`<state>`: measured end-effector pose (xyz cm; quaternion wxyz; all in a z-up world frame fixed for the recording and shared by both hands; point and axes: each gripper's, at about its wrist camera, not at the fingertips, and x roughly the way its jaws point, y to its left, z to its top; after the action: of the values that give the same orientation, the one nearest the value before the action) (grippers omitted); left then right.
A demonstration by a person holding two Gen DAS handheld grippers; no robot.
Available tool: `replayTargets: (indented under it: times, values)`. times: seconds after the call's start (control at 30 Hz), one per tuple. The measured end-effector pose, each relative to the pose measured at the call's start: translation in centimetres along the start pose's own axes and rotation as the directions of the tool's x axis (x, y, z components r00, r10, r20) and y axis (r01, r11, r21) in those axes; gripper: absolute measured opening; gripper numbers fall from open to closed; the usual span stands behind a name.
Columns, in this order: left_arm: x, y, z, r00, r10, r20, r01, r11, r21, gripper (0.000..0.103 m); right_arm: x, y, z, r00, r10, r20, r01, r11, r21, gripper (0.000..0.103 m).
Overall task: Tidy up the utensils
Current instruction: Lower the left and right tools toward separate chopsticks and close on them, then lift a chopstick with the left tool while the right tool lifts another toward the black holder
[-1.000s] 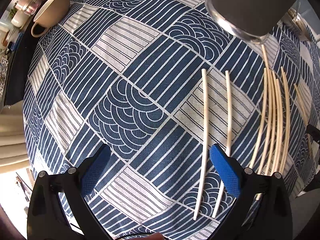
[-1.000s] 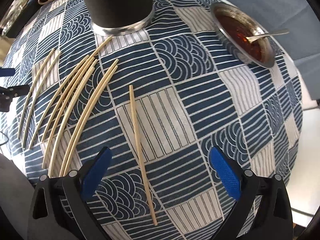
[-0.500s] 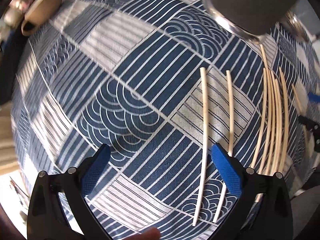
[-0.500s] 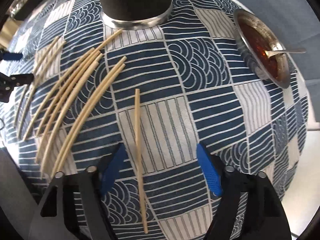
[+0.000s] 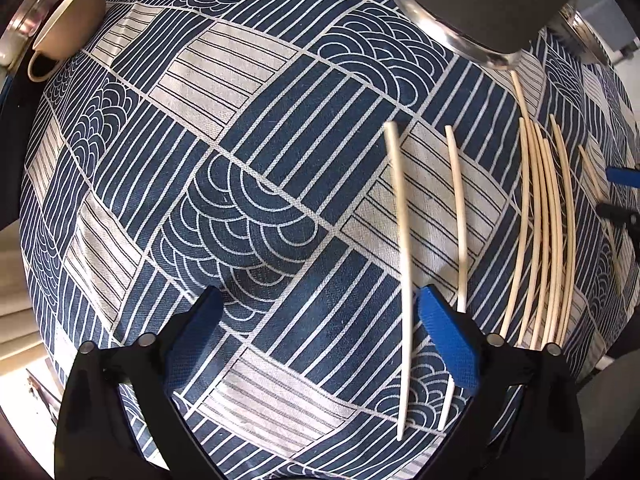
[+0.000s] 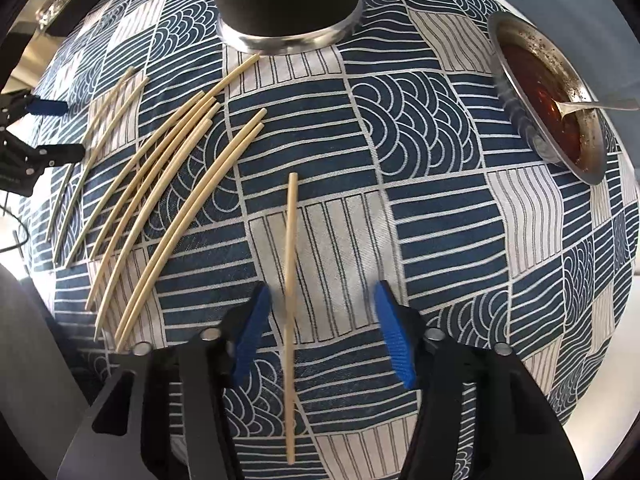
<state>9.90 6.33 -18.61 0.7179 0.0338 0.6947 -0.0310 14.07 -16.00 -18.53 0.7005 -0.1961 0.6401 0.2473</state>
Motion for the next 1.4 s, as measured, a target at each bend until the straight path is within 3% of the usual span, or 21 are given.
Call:
replayTargets:
  times: [0.07, 0.1, 0.17, 0.37, 0.43, 0.6, 0.87, 1.1, 1.4]
  values:
    - [-0.5, -0.1, -0.3, 1.0, -0.002, 0.001, 0.002, 1.0, 0.014, 0.08, -0.1, -0.8, 0.1, 1.0, 0.0, -0.004, 0.0, 1.0, -0.001, 0.019]
    - [-0.8, -0.2, -0.5, 1.0, -0.004, 0.003, 0.004, 1.0, 0.028, 0.077, -0.3, -0.9, -0.4, 1.0, -0.001, -0.006, 0.001, 1.0, -0.007, 0.015]
    - [-1.2, -0.2, -0.7, 1.0, -0.008, 0.003, 0.007, 0.998, 0.058, 0.06, -0.4, -1.1, -0.4, 1.0, -0.008, -0.016, 0.008, 0.999, -0.031, 0.008]
    - [-1.8, 0.4, -0.9, 0.999, -0.027, -0.022, 0.029, 0.995, 0.096, 0.017, -0.2, -1.1, -0.2, 0.999, -0.027, -0.03, 0.024, 0.997, -0.069, 0.005]
    - [-1.7, 1.1, -0.8, 0.998, -0.051, -0.044, 0.055, 0.994, 0.094, 0.009, -0.3, -1.3, -0.2, 0.999, -0.032, -0.027, 0.03, 0.997, -0.073, 0.005]
    - [-1.4, 2.9, -1.1, 0.993, -0.092, -0.077, 0.098, 0.992, 0.076, 0.004, 0.8, 1.1, -0.3, 0.999, -0.037, -0.023, 0.036, 0.997, -0.073, 0.005]
    - [-2.1, 6.1, -4.4, 0.992, -0.096, -0.085, 0.101, 0.993, 0.064, 0.004, -0.3, 0.2, -1.4, 0.998, 0.056, -0.003, -0.056, 0.998, 0.028, 0.004]
    - [-5.6, 7.4, -7.1, 0.993, -0.112, -0.023, 0.112, 0.993, 0.034, 0.004, -3.1, 0.0, -2.5, 0.99, 0.109, 0.092, -0.117, 0.99, 0.077, 0.004]
    - [-9.4, 7.7, -7.2, 0.994, -0.094, 0.064, 0.09, 0.994, 0.061, 0.004, -8.6, 1.5, -2.8, 0.959, 0.142, 0.247, -0.166, 0.983, 0.08, 0.005]
